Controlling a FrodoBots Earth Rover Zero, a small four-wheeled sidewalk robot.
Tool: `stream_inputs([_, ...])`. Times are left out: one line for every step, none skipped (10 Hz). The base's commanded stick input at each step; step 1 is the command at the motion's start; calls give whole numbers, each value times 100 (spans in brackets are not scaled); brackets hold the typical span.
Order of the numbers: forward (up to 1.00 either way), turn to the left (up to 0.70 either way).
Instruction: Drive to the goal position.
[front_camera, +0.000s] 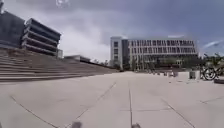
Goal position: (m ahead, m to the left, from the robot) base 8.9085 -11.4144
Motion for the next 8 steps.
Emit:
stream_inputs([70,-35])
stream_inputs([70,-35])
stream_inputs([70,-35])
stream_inputs([70,-35])
stream_inputs([70,-9])
stream_inputs([70,-4])
stream_inputs([70,0])
stream_inputs([70,0])
